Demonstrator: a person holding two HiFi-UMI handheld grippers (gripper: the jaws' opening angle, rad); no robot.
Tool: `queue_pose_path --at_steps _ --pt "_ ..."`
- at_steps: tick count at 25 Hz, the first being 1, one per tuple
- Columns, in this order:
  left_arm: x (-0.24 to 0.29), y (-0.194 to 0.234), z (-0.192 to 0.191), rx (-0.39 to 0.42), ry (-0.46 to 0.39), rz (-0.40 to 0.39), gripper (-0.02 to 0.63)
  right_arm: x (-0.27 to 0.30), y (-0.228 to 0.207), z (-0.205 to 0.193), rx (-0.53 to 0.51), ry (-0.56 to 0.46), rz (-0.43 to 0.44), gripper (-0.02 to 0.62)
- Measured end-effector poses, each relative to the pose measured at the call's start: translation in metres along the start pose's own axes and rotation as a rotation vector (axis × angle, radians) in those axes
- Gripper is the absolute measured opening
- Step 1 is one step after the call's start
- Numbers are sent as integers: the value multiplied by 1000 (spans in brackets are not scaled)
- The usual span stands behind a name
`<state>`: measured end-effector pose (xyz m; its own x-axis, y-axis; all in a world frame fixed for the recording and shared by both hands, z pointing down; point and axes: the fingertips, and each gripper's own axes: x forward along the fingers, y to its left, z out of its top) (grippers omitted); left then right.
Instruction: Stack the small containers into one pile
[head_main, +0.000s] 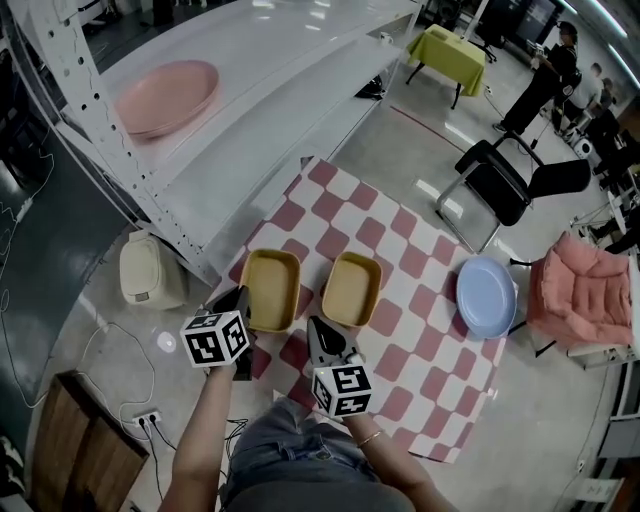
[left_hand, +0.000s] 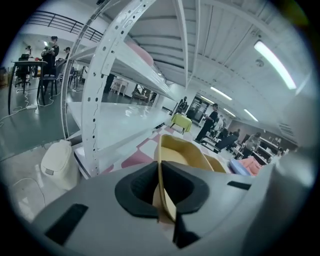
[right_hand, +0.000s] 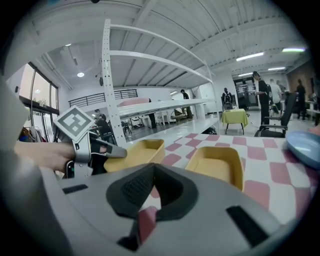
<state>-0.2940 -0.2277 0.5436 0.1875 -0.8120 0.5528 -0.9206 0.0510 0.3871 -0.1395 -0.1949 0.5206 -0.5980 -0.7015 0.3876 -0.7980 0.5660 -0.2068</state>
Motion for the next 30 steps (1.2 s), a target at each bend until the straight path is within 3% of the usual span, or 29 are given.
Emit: queue_pose_path --at_steps 9,19,30 --pt "10 -78 10 29 -14 -85 31 -49 -44 6 28 -59 -94 11" --pt "40 -166 -3 102 23 -180 31 -104 -108 -1 80 -96 -241 11" --pt "61 -185 -16 159 36 -144 31 -124 -140 -11 113 -98 -308 11"
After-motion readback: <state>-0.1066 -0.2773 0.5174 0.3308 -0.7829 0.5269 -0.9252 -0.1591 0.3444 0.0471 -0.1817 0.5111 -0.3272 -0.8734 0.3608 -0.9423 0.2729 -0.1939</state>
